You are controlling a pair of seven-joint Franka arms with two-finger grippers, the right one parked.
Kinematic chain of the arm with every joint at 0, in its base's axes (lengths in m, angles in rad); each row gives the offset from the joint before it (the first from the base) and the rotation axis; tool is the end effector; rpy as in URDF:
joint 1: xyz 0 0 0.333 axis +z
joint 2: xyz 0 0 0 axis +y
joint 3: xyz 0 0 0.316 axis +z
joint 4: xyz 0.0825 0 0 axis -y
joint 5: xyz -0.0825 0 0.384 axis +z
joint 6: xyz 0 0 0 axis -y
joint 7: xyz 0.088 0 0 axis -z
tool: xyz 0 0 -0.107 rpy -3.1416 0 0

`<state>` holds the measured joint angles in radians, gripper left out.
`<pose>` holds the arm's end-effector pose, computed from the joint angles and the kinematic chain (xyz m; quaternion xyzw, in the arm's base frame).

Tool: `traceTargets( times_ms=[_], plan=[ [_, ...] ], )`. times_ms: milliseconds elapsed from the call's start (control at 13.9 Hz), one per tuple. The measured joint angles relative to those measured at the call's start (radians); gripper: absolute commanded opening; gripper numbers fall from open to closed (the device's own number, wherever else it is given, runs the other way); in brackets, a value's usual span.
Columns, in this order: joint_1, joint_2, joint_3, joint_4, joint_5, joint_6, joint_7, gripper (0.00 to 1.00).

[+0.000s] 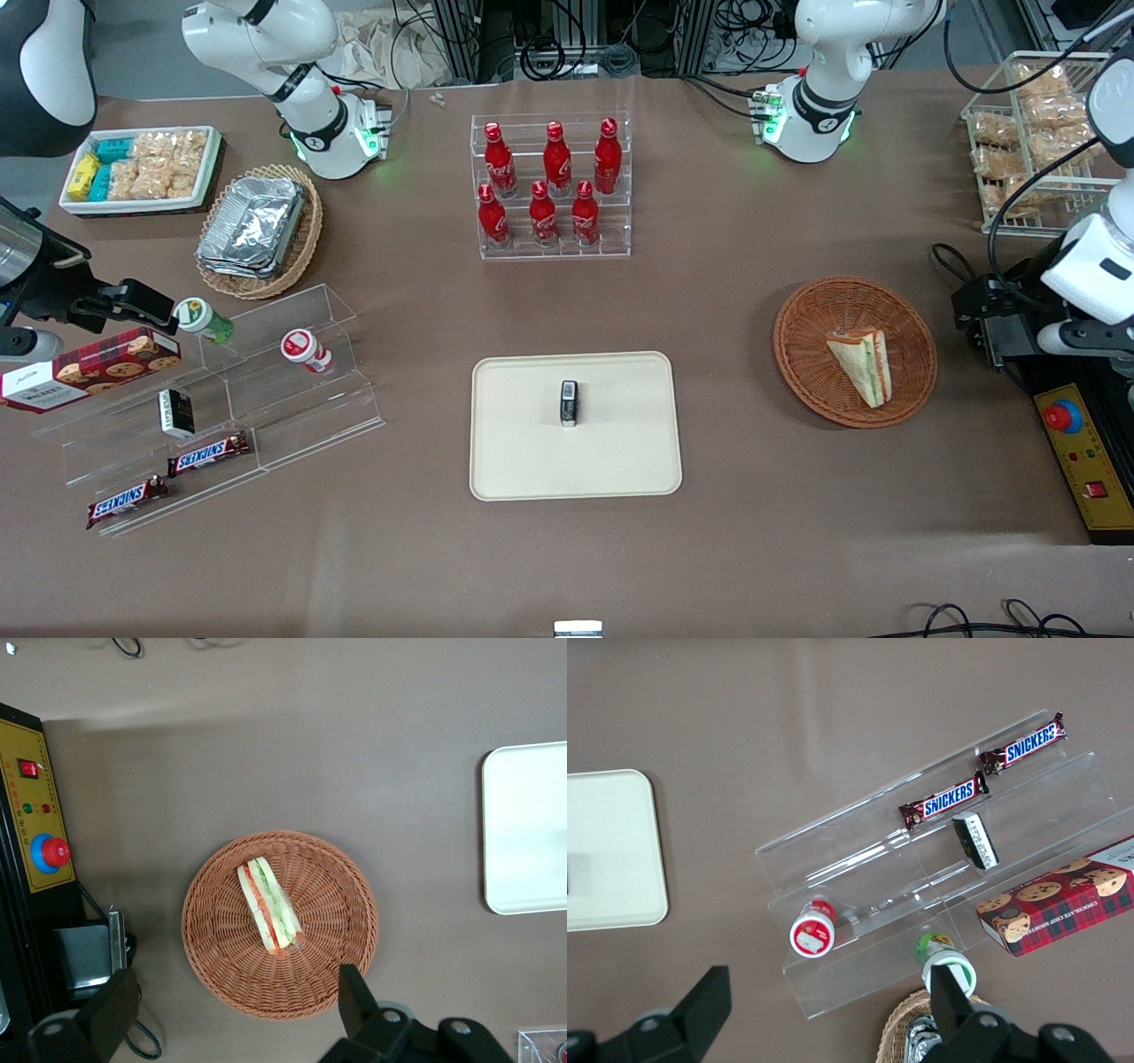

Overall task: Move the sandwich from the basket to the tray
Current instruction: 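Move the left gripper down over the wrapped sandwich in the wicker basket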

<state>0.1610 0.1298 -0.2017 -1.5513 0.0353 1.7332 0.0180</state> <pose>0.6062 -0.0142 0.5746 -0.9991 0.0305 -0.0274 0.0042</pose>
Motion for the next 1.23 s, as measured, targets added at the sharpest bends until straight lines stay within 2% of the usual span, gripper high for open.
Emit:
traceTargets(
  times_ms=[577,866,1227],
  plan=[
    [-0.001,0.026,0.0,-0.006,-0.018,-0.01,-0.058,1.0],
    [-0.003,0.013,-0.001,-0.168,-0.059,0.166,-0.158,1.0],
    [-0.016,-0.001,-0.003,-0.45,-0.06,0.483,-0.309,1.0]
  ],
)
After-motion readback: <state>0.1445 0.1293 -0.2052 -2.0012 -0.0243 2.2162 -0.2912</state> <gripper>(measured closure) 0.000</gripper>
